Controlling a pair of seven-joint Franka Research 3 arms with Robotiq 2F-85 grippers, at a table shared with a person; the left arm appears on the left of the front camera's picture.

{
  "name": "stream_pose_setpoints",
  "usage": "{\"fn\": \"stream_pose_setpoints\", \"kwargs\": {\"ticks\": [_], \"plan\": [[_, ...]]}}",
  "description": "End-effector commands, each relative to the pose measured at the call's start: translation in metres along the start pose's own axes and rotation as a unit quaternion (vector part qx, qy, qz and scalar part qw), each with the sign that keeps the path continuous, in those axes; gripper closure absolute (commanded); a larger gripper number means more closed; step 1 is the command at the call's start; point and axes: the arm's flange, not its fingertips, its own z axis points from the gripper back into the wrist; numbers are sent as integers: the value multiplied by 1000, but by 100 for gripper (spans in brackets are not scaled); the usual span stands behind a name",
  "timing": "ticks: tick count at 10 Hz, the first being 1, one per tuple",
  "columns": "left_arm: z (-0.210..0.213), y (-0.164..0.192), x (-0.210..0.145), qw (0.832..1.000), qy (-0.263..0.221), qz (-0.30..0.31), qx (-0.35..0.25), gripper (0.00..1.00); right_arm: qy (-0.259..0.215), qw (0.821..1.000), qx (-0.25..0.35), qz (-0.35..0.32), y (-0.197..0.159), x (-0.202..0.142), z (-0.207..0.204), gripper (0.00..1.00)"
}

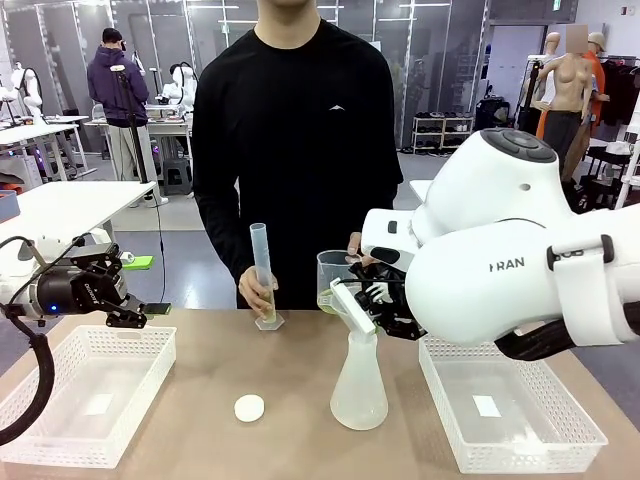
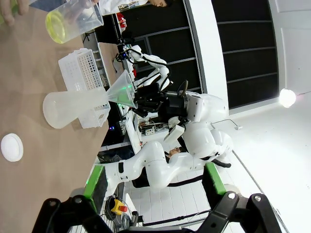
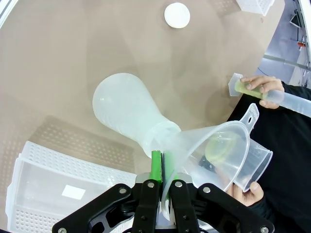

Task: Prepare the solutions needed for the experiment.
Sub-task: Pick up the Plastic Funnel and insert it into the Big flask.

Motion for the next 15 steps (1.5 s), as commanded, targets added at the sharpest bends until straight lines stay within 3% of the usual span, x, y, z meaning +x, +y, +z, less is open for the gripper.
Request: {"fn": "stream_pose_setpoints", "kwargs": {"ticks": [1,7,8,9,10,11,12,13,14,15], "plan": [[-1,-1,0,1000,-1,-4,-3,0,-27,1000,-9,10,4,-5,-9,96],[-1,-1,0,1000,-1,-4,-3,0,-18,1000,-3,5,9,-7,-17,96],[-1,-1,0,1000,-1,-4,-3,0,-15,1000,-3,4,10,-7,-17,77],[-1,-1,0,1000,-1,-4,-3,0,-11,1000,-7,5,11,-7,-17,77],[-1,-1,0,1000,-1,-4,-3,0,-10,1000,-7,6,12,-7,-17,58],[-1,-1,0,1000,-1,-4,-3,0,-8,1000,-6,7,13,-7,-17,72],[-1,-1,0,1000,-1,-4,-3,0,-7,1000,-7,8,14,-7,-16,39],[-1,-1,0,1000,-1,-4,-3,0,-6,1000,-6,9,14,-6,-15,53],[-1,-1,0,1000,-1,-4,-3,0,-12,1000,18,0,11,-7,-16,20],[-1,-1,0,1000,-1,-4,-3,0,-5,1000,3,-3,9,-2,-16,20]]}}
